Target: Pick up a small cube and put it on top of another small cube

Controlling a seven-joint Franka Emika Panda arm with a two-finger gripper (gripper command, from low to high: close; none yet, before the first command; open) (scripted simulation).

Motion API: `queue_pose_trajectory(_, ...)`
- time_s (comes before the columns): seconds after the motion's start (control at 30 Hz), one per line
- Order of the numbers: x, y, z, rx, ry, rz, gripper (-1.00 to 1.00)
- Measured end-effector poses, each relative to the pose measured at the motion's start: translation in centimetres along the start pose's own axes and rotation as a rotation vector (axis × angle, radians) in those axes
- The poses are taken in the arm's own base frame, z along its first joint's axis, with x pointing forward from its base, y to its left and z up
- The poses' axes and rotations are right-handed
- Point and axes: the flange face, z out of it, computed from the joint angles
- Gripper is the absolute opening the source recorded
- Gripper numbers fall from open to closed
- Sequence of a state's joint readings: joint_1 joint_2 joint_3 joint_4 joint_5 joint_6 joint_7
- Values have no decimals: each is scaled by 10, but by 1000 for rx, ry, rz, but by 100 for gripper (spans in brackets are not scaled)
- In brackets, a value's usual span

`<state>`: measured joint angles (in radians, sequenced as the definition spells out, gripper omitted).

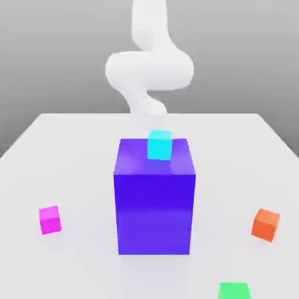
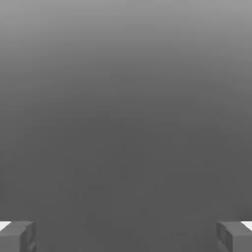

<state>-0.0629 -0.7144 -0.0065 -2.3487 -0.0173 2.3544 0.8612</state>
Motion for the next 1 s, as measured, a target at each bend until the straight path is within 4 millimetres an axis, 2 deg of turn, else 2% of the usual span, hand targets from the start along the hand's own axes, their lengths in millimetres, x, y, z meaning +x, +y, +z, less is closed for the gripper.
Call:
queue_pose_trajectory(0.07,12,27,53,-89,-12,97,0)
queue_pose_trajectory(0.17,23,78,120,-205,-29,236,0)
queue_pose_trajectory(0.33,25,182,209,-386,-57,473,0)
queue_pose_trajectory(0.5,0,297,268,-553,-89,723,0)
queue_pose_trajectory(0.6,-26,370,287,-650,-105,894,0)
queue_pose_trajectory(0.67,-52,410,297,-709,-123,995,0)
queue_pose_trajectory(0.73,-69,430,309,-734,-133,1035,0)
queue_pose_trajectory(0.9,-93,456,345,-743,-136,1045,0)
queue_pose_trajectory(0.93,-97,460,350,-744,-136,1045,-100)
queue_pose_trajectory(1.0,-97,460,350,-744,-136,1045,-100)
